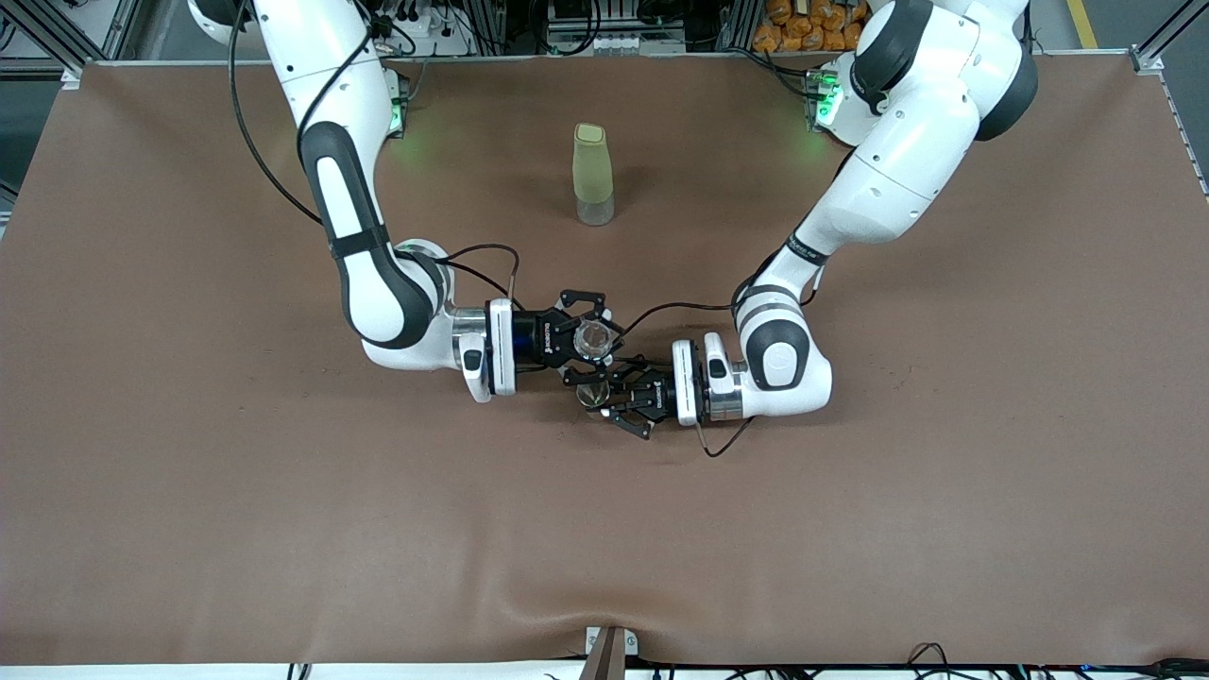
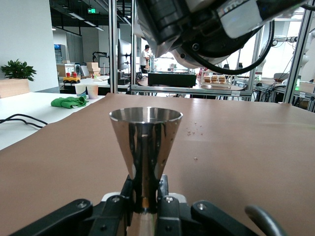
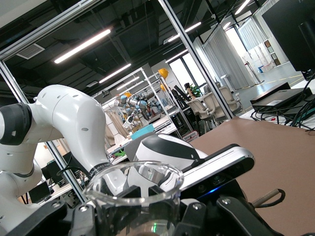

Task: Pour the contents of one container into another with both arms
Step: 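Tilt the beaker over the jigger rim with the right gripper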

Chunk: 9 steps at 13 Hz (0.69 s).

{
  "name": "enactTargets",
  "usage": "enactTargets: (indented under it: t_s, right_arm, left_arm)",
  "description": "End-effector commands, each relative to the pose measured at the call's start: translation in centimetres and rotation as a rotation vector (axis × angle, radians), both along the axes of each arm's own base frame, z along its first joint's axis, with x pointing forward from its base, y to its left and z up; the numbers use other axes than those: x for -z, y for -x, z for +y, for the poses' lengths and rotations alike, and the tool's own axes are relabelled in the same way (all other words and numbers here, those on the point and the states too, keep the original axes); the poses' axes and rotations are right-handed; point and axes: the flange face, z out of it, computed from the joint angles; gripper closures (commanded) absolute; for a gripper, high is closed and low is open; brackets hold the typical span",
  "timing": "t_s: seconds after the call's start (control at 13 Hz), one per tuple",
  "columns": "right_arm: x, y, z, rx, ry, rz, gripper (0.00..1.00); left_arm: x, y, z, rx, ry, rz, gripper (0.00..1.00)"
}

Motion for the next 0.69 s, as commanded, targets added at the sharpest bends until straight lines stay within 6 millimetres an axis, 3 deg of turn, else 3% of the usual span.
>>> enactTargets:
  t_s: [0.0,0.62]
  right_arm:
    - [-0.38,-0.56,-0.15,0.013,-0.024,0.061,1.0]
    - [-1.25,-0.37,-0.17,-0.075,-0.081,0.453,1.0]
  left_arm:
    - [0.13,-0.25,-0.26,-0.022,0.018,-0.021,1.0]
    - [0.26,-0.27,-0.05,-0.022,0.016,-0.038,1.0]
